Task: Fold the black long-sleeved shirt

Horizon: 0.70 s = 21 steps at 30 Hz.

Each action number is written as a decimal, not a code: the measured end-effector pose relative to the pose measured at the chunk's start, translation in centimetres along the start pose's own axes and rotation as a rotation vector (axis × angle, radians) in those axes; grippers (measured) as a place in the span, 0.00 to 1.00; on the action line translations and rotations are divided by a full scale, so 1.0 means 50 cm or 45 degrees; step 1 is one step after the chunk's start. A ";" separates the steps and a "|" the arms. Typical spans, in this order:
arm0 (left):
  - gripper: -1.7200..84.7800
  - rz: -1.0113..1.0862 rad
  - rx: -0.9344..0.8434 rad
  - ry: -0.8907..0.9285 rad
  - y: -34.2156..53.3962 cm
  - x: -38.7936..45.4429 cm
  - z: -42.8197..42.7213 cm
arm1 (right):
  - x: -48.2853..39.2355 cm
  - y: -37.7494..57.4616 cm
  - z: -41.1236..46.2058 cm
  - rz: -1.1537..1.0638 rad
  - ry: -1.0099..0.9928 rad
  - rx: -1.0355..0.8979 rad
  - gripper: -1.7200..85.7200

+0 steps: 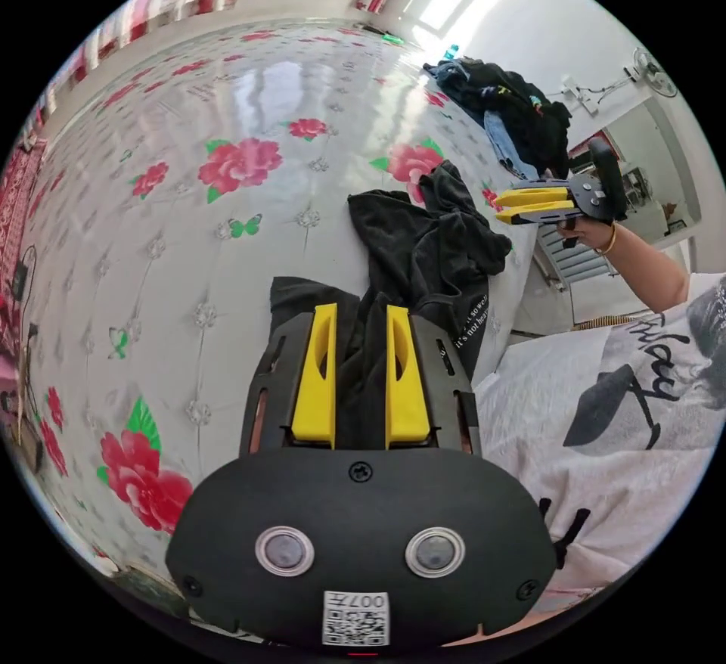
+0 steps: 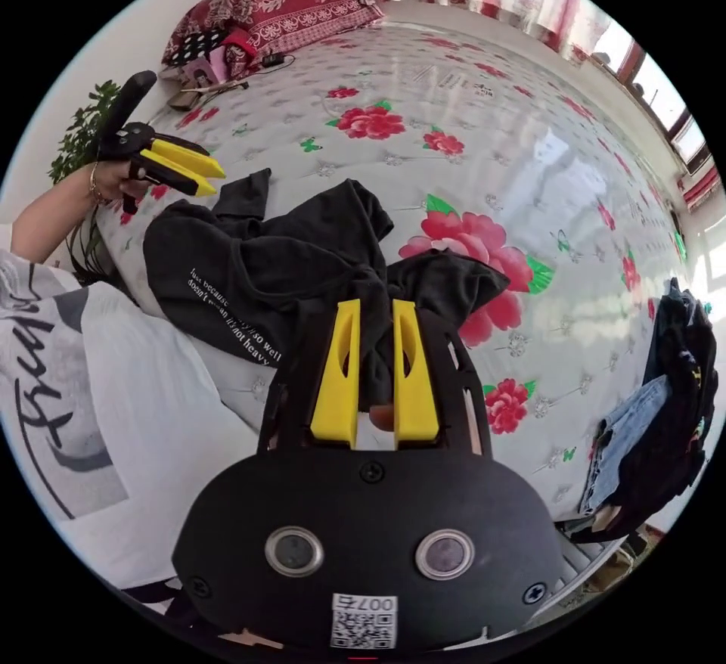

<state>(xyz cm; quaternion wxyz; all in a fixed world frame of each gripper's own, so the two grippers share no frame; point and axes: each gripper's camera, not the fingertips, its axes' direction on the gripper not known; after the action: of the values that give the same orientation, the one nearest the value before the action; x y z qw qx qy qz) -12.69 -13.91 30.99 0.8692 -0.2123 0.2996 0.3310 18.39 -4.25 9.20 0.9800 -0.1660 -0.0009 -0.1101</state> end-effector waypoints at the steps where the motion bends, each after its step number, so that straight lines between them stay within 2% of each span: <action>1: 0.13 -0.026 -0.030 0.013 -0.010 0.000 0.017 | 0.004 -0.009 0.026 0.037 -0.039 -0.039 0.04; 4: 0.12 -0.045 -0.147 0.084 -0.035 0.036 0.074 | 0.000 -0.014 0.088 0.076 -0.056 -0.187 0.03; 6: 0.06 -0.004 -0.302 -0.148 -0.011 0.075 0.115 | -0.007 0.003 0.089 0.073 0.007 -0.181 0.03; 7: 0.05 0.025 -0.281 -0.165 -0.001 0.084 0.112 | -0.011 0.019 0.072 0.062 0.028 -0.149 0.02; 10: 0.02 -0.089 -0.105 -0.141 0.063 0.081 0.027 | -0.010 0.074 -0.027 0.049 0.014 0.043 0.02; 12: 0.01 -0.250 0.120 -0.145 0.142 0.070 -0.088 | -0.007 0.113 -0.096 0.042 0.020 0.160 0.02; 13: 0.01 -0.275 0.179 -0.143 0.164 0.071 -0.119 | -0.007 0.138 -0.141 0.032 0.017 0.231 0.02; 15: 0.01 -0.328 0.432 -0.134 0.255 0.093 -0.241 | -0.009 0.173 -0.213 0.025 0.007 0.352 0.02; 19: 0.01 -0.324 0.810 -0.179 0.379 0.176 -0.412 | -0.032 0.242 -0.384 0.027 -0.029 0.674 0.02; 21: 0.01 -0.290 1.006 -0.274 0.439 0.248 -0.509 | -0.052 0.264 -0.455 0.010 0.018 0.804 0.02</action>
<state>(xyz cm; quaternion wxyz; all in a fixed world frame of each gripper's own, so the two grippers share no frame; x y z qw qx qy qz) -30.35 -7.65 0.46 0.9411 0.1410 0.2858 0.1129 17.92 1.06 -16.70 0.9835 0.1471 -0.0275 -0.1019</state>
